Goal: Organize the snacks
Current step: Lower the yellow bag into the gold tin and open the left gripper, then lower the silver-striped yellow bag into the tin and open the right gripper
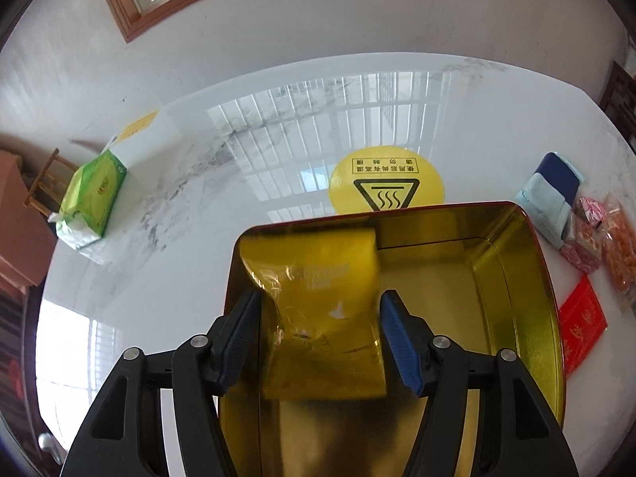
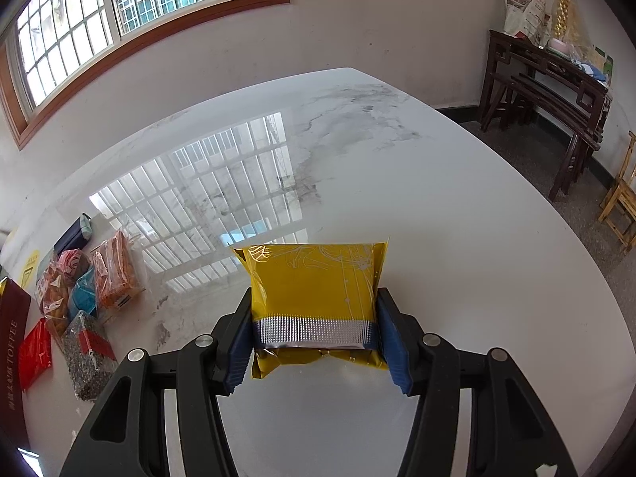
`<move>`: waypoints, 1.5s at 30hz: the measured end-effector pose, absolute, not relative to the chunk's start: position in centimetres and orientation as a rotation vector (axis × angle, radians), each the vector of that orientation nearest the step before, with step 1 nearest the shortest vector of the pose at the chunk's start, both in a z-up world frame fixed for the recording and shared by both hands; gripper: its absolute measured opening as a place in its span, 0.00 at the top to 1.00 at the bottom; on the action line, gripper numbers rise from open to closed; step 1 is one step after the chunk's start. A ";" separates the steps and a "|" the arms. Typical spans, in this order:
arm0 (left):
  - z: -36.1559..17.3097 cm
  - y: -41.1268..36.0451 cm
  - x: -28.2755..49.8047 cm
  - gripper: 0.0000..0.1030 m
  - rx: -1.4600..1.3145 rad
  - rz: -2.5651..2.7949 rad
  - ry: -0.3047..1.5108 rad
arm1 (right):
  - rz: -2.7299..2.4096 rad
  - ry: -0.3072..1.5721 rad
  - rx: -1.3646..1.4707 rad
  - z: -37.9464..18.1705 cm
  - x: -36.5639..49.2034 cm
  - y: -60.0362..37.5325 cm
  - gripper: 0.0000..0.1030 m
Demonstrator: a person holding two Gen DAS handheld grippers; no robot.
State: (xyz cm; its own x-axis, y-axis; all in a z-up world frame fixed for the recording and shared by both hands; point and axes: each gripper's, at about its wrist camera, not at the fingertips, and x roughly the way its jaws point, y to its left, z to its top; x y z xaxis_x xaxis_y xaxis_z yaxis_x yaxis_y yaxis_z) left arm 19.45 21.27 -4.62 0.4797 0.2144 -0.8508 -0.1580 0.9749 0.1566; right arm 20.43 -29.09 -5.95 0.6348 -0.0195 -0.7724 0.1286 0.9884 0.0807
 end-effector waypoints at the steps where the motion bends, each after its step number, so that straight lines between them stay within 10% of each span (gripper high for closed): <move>1: -4.4 21.1 19.3 0.34 0.066 0.218 1.037 | -0.085 0.880 0.133 -6.0 20.4 -29.1 0.48; 21: 1.9 20.1 1.4 0.28 -0.137 0.193 0.768 | 0.089 0.813 0.165 -4.3 16.3 -25.9 0.48; 34: 1.7 19.9 -3.1 0.28 -0.209 0.148 0.792 | 0.759 0.707 -0.061 4.8 11.9 -5.1 0.48; 45: 0.7 21.8 -5.1 0.28 -0.257 0.150 0.833 | 0.949 0.800 -0.422 1.0 13.2 10.3 0.47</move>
